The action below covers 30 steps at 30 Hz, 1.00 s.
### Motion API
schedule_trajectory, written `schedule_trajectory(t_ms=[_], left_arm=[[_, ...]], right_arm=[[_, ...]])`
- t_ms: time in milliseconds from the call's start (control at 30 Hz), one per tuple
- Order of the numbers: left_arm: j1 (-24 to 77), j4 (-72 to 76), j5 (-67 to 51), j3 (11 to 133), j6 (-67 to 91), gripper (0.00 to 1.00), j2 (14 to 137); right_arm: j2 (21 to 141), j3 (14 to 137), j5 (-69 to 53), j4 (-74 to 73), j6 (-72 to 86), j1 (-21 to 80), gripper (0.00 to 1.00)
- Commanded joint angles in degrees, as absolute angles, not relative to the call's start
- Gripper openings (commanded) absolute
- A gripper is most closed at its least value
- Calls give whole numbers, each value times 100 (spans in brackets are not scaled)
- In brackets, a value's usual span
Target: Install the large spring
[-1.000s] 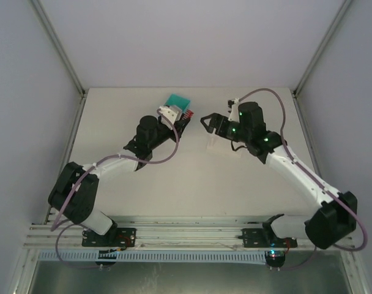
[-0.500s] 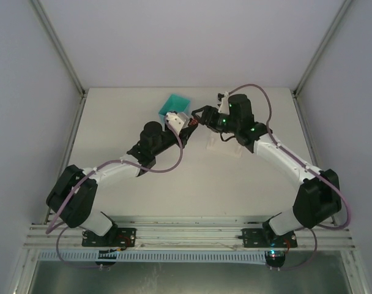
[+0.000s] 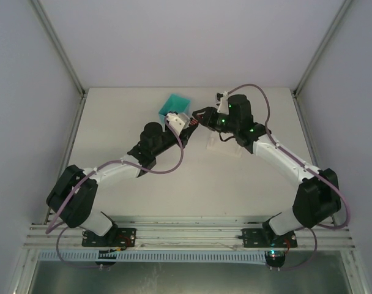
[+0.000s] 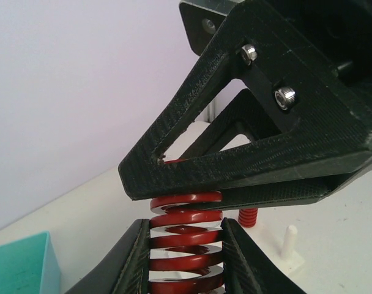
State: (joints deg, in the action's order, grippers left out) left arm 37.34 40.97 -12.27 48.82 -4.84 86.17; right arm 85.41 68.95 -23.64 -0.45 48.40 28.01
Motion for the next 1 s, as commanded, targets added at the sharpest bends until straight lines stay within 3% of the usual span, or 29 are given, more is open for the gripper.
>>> schedule_trajectory(t_ms=[0, 100, 200, 267, 333, 367, 400, 567, 800, 967], left_arm=[[3782, 4426, -1007, 4873, -576, 0, 8636], [3780, 4334, -647, 4874, -546, 18, 8724], [3784, 4165, -411, 4895, -507, 50, 8879], [3777, 4059, -438, 4883, -383, 64, 8976], [3780, 4018, -581, 4840, -223, 72, 9025], [3779, 4004, -646, 4805, -104, 82, 9026], [3778, 4004, -707, 4739, 1, 98, 9018], [3780, 3813, -628, 4468, 340, 99, 8884], [3780, 2815, 954, 4167, 541, 99, 8493], [3859, 3292, 1213, 3428, 218, 99, 8165]], right_arm=[[8460, 6731, -2474, 369, 4906, 2871, 12], [8396, 6639, -2402, 491, 4831, 2874, 0], [8306, 6491, -2200, 653, 4719, 2874, 0], [8242, 6389, -1961, 701, 4504, 2880, 0], [8196, 6310, -1653, 695, 4201, 2882, 0], [8180, 6274, -1483, 683, 4021, 2879, 0], [8157, 6247, -1299, 659, 3826, 2883, 0], [8141, 6059, -276, 667, 2875, 2879, 0], [8392, 5801, 1048, 1091, 1662, 2883, 0], [8774, 5739, 1916, 1494, 1139, 2874, 0]])
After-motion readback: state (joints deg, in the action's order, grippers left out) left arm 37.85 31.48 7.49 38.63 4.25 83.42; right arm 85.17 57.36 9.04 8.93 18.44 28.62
